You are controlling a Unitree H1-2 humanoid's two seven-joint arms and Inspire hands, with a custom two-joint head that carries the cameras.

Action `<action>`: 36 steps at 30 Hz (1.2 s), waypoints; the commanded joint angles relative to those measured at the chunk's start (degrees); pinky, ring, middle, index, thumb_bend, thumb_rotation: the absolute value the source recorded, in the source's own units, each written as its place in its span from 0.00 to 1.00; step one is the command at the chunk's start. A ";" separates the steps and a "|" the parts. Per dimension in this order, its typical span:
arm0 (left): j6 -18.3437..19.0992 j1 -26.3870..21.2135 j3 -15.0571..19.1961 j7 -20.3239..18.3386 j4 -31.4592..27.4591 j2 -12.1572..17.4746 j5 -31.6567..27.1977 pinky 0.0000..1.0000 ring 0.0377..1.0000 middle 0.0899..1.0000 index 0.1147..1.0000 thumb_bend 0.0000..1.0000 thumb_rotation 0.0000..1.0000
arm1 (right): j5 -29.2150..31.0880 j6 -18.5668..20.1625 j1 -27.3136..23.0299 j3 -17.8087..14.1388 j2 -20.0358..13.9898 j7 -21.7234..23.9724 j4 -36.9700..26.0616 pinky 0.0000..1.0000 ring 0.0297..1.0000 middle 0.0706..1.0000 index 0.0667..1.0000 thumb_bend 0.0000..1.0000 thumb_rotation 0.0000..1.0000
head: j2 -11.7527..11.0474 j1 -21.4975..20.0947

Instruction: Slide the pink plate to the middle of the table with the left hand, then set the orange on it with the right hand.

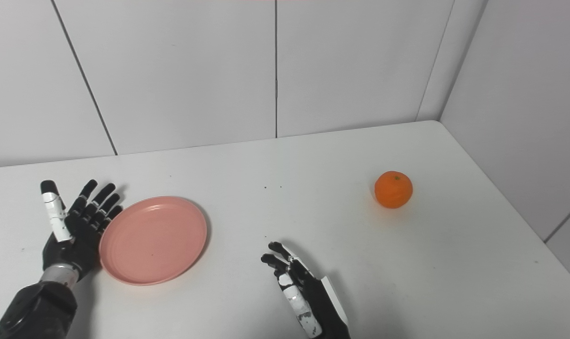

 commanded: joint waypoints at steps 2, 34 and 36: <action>1.09 -0.46 -1.13 0.31 -0.72 -1.17 -0.07 1.00 0.91 0.85 0.92 0.90 1.00 | 0.07 -0.58 -0.13 1.20 4.92 0.66 0.97 0.89 0.87 0.80 0.86 0.90 0.96 | 0.04 -0.12; 1.18 0.91 -7.49 8.11 -1.93 -3.06 -9.02 1.00 0.88 0.84 0.89 0.91 1.00 | 0.29 -0.86 -0.52 2.13 5.15 0.30 1.27 0.91 0.88 0.81 0.86 0.90 0.96 | -0.98 -1.24; 1.16 1.10 -7.36 7.64 -1.76 -3.09 -8.43 1.00 0.89 0.84 0.89 0.91 1.00 | 0.10 -1.05 -0.24 2.09 5.18 0.06 1.25 0.91 0.87 0.81 0.86 0.90 0.96 | -1.77 -0.87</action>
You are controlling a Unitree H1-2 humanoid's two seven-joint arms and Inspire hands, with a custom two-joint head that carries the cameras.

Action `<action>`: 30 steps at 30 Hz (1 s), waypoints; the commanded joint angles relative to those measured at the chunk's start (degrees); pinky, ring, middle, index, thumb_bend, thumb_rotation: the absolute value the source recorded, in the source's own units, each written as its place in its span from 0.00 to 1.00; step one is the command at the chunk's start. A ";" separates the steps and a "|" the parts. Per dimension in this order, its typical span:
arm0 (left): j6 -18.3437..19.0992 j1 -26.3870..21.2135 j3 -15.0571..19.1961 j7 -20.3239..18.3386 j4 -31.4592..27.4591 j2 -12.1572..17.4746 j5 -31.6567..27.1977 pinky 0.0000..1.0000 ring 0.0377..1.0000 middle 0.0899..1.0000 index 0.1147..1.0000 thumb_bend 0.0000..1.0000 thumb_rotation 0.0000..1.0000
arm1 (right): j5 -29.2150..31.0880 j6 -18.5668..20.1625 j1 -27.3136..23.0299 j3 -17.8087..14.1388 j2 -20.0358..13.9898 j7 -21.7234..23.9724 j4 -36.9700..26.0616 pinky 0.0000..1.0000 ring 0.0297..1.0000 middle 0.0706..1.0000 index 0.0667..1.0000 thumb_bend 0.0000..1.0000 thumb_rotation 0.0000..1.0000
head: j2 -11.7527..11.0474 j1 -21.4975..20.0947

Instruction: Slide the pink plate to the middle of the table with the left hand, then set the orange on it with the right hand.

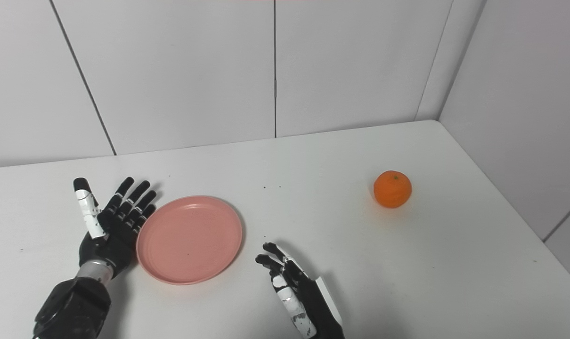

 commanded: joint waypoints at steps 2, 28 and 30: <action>1.13 0.41 -0.43 0.05 0.21 0.06 0.47 1.00 0.88 0.83 0.88 0.92 1.00 | -0.18 -1.02 0.60 0.67 5.23 -0.02 0.52 0.90 0.87 0.80 0.86 0.89 0.96 | -0.19 0.12; 1.13 0.13 -0.25 -0.47 1.47 1.52 0.98 1.00 0.89 0.82 0.88 0.90 1.00 | -5.05 3.97 -6.94 -9.44 1.81 -5.94 -15.96 0.72 0.71 0.73 0.79 0.85 0.90 | -1.23 -1.96; 1.11 0.12 -0.13 -0.88 1.78 1.44 1.33 1.00 0.90 0.83 0.89 0.91 1.00 | -6.29 4.93 -8.52 -11.00 0.64 -5.28 -16.46 0.72 0.71 0.73 0.78 0.85 0.89 | -1.23 -1.96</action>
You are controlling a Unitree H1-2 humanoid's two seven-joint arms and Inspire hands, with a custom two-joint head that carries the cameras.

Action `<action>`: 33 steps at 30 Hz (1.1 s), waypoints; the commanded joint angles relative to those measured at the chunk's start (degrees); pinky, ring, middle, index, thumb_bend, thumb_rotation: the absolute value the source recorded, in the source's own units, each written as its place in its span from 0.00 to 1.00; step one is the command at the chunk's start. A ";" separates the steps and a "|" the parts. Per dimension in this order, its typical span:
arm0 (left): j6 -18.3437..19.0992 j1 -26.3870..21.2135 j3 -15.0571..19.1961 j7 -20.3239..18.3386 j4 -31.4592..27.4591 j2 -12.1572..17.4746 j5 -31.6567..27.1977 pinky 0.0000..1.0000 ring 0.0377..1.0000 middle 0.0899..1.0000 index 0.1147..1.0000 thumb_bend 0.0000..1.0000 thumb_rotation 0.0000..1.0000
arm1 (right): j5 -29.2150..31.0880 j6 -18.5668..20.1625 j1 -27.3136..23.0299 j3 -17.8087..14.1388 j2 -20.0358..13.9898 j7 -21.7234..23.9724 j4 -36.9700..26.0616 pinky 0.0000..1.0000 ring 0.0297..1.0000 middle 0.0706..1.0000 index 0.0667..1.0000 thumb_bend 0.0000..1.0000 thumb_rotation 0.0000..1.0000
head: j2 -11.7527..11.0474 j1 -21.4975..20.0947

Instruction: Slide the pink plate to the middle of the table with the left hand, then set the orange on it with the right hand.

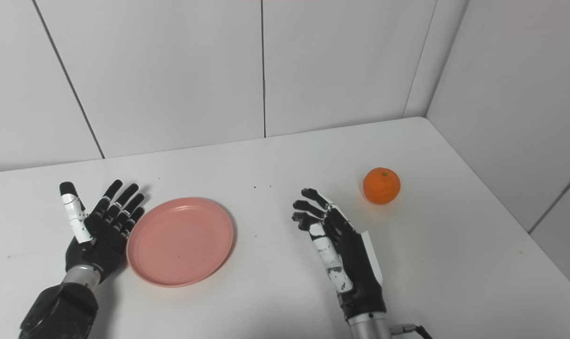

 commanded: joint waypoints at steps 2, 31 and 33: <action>1.06 0.10 -0.09 -0.78 1.36 -0.07 1.37 1.00 0.91 0.84 0.89 0.90 1.00 | -1.53 1.39 -4.74 -2.95 -0.97 1.94 -2.94 0.72 0.73 0.73 0.79 0.84 0.86 | -0.15 0.10; 1.10 0.30 1.12 -1.91 1.63 -1.01 2.79 1.00 0.90 0.85 0.88 0.90 1.00 | -28.48 5.54 -23.92 -17.66 -18.35 10.16 6.00 0.66 0.73 0.74 0.76 0.91 1.00 | -0.14 1.34; 1.11 0.37 1.14 -2.01 1.64 -1.12 2.57 1.00 0.90 0.84 0.89 0.90 1.00 | -29.85 6.09 -24.60 -17.51 -19.03 10.62 6.72 0.66 0.74 0.75 0.76 0.90 1.00 | -0.09 1.19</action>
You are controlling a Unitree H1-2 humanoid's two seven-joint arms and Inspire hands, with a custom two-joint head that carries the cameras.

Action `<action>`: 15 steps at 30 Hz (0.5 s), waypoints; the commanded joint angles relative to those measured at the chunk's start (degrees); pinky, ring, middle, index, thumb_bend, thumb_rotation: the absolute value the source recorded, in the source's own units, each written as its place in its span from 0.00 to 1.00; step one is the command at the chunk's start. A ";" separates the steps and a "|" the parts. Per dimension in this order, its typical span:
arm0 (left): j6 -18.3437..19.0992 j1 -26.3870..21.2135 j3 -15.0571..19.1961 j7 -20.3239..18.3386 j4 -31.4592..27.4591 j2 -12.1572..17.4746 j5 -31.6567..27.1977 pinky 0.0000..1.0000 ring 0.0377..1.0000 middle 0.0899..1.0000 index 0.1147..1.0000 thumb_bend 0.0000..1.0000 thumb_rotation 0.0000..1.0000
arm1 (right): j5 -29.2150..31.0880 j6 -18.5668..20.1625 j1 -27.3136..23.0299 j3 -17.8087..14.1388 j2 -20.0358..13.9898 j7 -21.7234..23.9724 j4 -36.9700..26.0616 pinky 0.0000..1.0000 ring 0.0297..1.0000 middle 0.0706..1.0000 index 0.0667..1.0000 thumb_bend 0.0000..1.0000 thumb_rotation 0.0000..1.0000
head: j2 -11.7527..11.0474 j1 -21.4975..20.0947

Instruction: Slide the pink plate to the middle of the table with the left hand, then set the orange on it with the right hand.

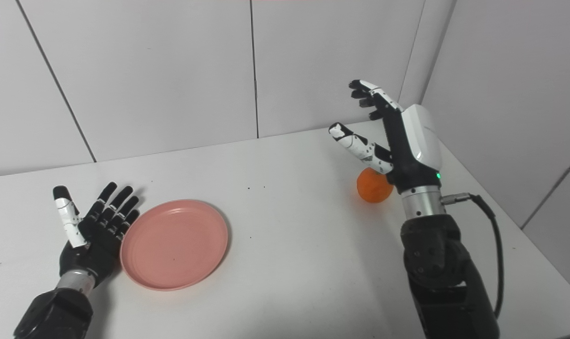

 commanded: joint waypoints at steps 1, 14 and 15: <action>1.11 0.61 0.07 0.48 1.31 -0.45 0.40 1.00 0.90 0.85 0.89 0.91 1.00 | -1.86 0.70 -2.77 -0.38 -1.52 -0.04 -0.45 0.66 0.73 0.75 0.76 0.89 1.00 | -0.05 0.04; 1.13 0.63 -0.07 0.52 1.12 -0.09 0.60 1.00 0.90 0.84 0.90 0.91 1.00 | -17.36 0.01 -6.00 3.98 -9.41 2.85 8.00 0.69 0.75 0.76 0.75 0.86 0.98 | -0.04 0.41; 1.12 0.65 -0.07 0.34 1.07 -0.06 0.71 1.00 0.90 0.84 0.91 0.91 1.00 | -17.75 0.01 -6.09 4.12 -9.64 2.88 8.50 0.69 0.75 0.75 0.75 0.86 0.98 | -0.04 0.41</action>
